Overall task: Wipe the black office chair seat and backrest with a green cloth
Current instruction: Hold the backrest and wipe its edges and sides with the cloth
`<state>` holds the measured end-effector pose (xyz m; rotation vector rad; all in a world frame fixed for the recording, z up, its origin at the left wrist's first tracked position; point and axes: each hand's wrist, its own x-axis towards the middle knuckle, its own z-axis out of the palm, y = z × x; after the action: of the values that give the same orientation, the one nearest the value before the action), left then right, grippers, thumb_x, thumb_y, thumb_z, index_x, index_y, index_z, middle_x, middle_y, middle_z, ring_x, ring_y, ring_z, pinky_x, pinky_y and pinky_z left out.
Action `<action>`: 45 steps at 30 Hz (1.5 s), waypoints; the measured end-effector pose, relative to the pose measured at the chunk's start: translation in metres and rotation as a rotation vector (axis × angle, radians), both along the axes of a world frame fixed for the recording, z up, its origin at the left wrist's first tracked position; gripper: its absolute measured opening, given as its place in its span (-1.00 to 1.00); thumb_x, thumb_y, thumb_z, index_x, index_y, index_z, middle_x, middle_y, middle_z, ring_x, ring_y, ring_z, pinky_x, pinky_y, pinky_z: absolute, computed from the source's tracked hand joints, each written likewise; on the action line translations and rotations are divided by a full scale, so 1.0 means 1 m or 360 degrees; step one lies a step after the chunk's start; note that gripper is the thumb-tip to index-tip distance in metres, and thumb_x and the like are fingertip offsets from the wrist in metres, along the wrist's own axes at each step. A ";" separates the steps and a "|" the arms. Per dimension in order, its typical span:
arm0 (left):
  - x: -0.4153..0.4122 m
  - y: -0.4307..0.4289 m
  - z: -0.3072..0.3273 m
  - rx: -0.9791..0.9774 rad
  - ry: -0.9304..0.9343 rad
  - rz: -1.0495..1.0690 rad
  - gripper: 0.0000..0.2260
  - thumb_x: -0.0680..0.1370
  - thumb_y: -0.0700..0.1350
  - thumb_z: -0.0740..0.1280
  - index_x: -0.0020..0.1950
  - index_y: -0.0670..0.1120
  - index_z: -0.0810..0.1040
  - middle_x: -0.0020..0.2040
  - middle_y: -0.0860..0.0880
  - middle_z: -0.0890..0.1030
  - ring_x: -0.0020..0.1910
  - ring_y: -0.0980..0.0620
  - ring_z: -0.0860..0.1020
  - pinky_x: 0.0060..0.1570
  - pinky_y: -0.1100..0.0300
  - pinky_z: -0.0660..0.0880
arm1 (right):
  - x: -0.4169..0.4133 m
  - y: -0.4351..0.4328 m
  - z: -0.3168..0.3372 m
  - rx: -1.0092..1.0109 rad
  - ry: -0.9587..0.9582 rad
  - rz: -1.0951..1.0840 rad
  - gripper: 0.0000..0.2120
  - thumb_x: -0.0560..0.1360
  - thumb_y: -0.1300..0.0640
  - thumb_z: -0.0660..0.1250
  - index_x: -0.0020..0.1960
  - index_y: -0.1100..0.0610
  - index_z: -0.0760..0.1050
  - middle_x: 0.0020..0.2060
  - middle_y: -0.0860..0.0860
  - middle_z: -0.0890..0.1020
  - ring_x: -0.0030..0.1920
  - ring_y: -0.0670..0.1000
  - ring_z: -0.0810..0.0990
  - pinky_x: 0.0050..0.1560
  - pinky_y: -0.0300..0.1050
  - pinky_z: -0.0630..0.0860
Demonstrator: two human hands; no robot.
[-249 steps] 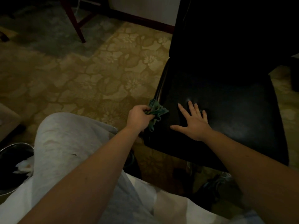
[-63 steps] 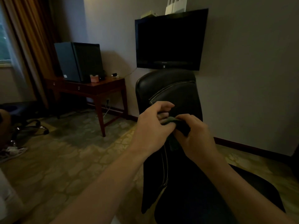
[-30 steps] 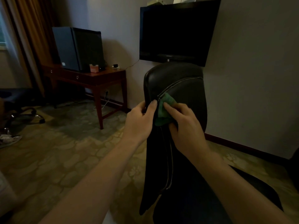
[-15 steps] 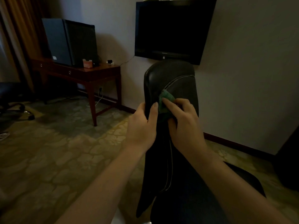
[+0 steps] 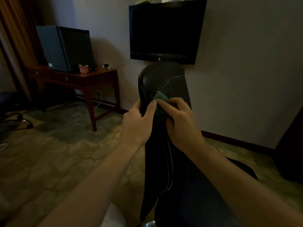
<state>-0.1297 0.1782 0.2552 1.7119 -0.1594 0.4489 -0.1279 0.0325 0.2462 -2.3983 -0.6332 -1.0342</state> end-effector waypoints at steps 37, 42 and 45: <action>0.001 -0.015 -0.053 -0.0116 -0.0103 0.0004 -0.63 0.62 0.20 0.18 0.37 0.10 0.47 0.13 0.11 0.64 0.14 0.13 0.61 0.20 -0.05 0.54 | -0.012 -0.022 -0.054 0.0213 0.0352 0.0126 -0.57 0.60 0.13 0.26 0.45 -0.03 0.39 0.34 -0.01 0.38 0.32 -0.01 0.40 0.29 -0.07 0.48; -0.002 -0.022 -0.054 -0.0161 -0.0214 0.0078 -0.66 0.64 0.14 0.18 0.37 0.07 0.48 0.14 0.12 0.65 0.14 0.18 0.60 0.18 0.09 0.54 | 0.005 -0.020 -0.007 0.0220 0.0231 0.0146 -0.57 0.59 0.17 0.27 0.44 -0.02 0.40 0.34 0.00 0.38 0.30 -0.02 0.41 0.30 -0.07 0.47; -0.002 -0.025 -0.054 -0.0178 -0.0246 0.0097 -0.71 0.65 0.11 0.18 0.32 0.08 0.50 0.09 0.14 0.66 0.10 0.21 0.61 0.07 0.24 0.54 | 0.009 -0.010 -0.005 0.0100 0.0229 0.0143 -0.57 0.59 0.20 0.26 0.44 -0.04 0.40 0.38 0.01 0.34 0.34 -0.01 0.35 0.34 -0.16 0.38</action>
<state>-0.1316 0.1536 0.2015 1.5756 -0.1906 0.6247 -0.1188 0.0223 0.2417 -2.3416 -0.6413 -0.8243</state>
